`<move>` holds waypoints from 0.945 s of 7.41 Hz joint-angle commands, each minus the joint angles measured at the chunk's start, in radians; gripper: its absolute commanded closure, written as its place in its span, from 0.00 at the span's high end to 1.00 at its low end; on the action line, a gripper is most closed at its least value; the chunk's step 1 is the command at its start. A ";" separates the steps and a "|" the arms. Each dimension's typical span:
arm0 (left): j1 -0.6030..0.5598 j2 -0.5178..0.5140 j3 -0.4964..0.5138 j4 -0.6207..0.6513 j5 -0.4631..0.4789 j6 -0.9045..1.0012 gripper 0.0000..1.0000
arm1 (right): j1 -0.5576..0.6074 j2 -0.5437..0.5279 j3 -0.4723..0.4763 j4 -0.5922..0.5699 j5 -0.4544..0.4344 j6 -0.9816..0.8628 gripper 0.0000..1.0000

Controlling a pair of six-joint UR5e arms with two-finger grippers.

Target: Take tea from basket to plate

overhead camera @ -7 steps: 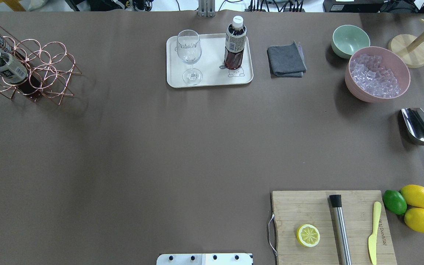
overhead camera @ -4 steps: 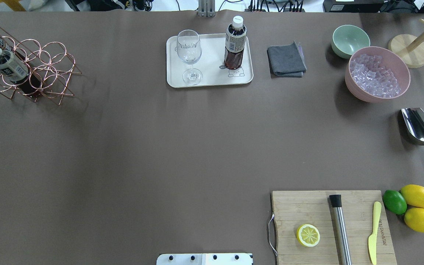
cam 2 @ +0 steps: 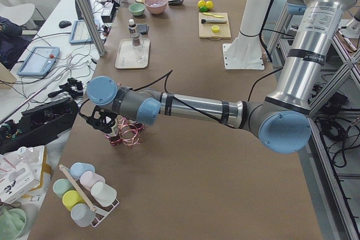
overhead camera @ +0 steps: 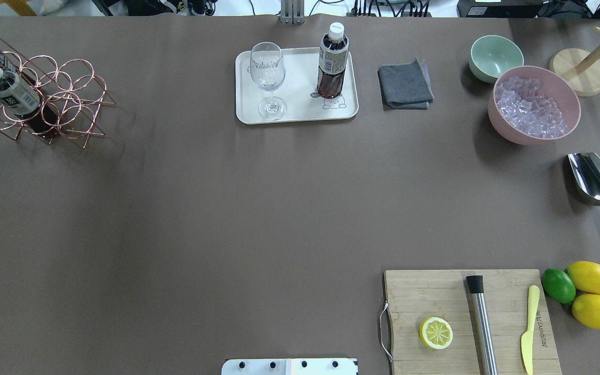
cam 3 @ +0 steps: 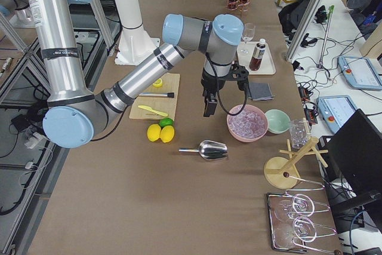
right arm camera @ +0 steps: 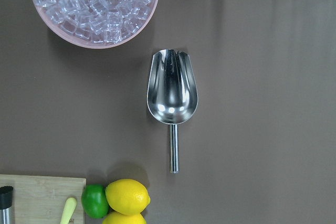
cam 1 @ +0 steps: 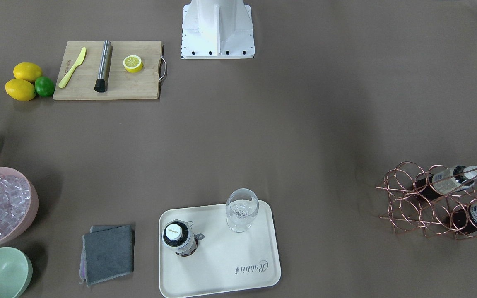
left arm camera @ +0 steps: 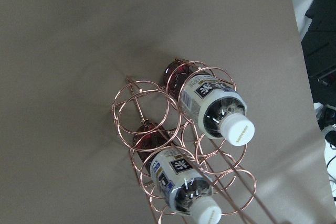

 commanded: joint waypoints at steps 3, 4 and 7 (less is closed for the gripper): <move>-0.010 0.211 -0.161 0.007 0.074 0.482 0.97 | 0.000 -0.009 -0.003 0.031 -0.009 0.000 1.00; 0.006 0.217 -0.161 0.007 0.115 0.494 0.97 | -0.005 -0.021 -0.068 0.072 -0.006 -0.002 1.00; 0.007 0.220 -0.173 0.177 0.316 1.007 0.97 | -0.003 -0.102 -0.132 0.226 -0.017 -0.011 1.00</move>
